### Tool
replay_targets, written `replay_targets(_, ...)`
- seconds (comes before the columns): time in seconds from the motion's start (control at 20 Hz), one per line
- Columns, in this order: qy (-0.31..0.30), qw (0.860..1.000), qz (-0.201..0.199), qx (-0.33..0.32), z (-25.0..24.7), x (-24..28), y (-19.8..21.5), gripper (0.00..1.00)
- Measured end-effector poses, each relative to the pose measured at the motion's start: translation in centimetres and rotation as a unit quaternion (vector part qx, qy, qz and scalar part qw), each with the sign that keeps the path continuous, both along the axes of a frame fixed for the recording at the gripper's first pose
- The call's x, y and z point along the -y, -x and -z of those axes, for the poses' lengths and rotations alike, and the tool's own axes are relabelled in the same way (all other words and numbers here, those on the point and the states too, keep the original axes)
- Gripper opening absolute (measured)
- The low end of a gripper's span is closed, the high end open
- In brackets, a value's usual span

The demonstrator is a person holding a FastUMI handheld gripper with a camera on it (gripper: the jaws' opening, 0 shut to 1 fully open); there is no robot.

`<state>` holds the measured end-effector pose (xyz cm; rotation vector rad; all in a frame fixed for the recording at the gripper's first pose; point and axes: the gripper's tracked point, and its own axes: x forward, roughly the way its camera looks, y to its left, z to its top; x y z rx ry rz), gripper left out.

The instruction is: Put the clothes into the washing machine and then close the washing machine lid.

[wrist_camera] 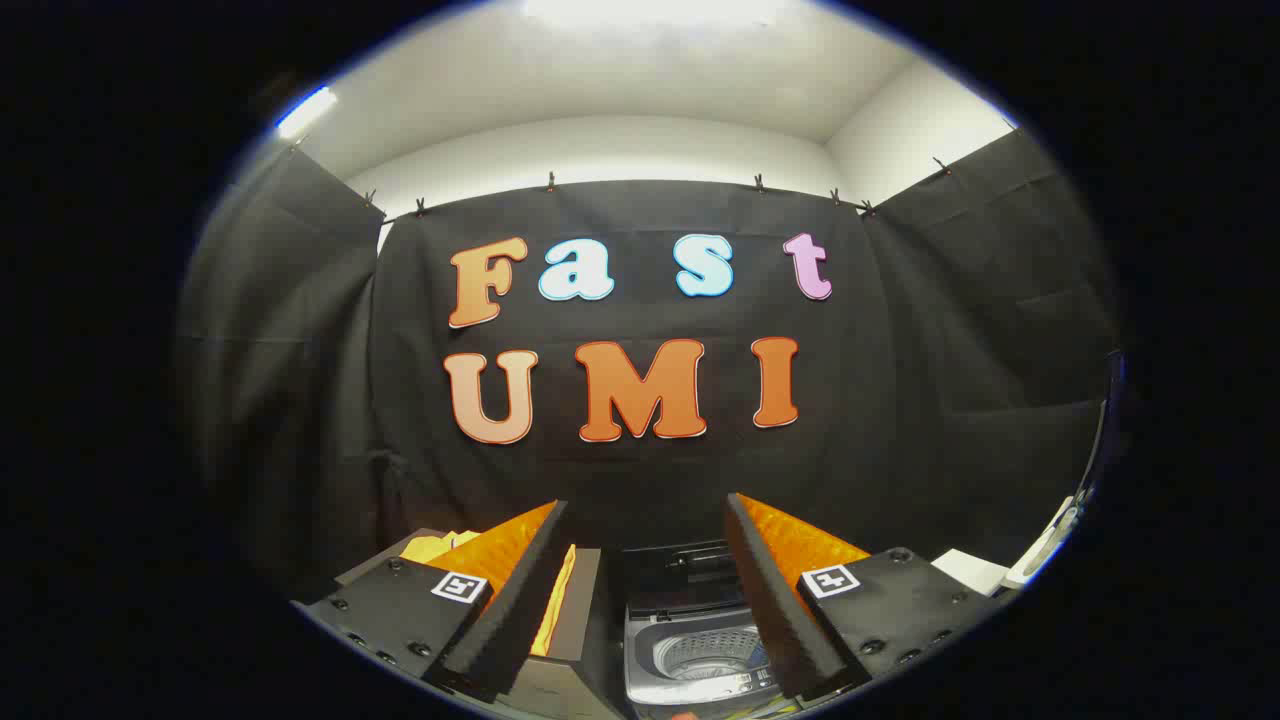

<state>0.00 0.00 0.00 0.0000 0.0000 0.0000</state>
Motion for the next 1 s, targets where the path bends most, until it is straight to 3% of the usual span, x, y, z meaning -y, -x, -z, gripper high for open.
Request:
replay_targets(0.35, 0.010, 1.000, 0.007, 0.004, -0.4, -0.1, -0.7, 0.98)
replay_targets(1.0, 0.004, 1.000, -0.017, 0.013, -1.3, 1.9, -2.8, 0.98)
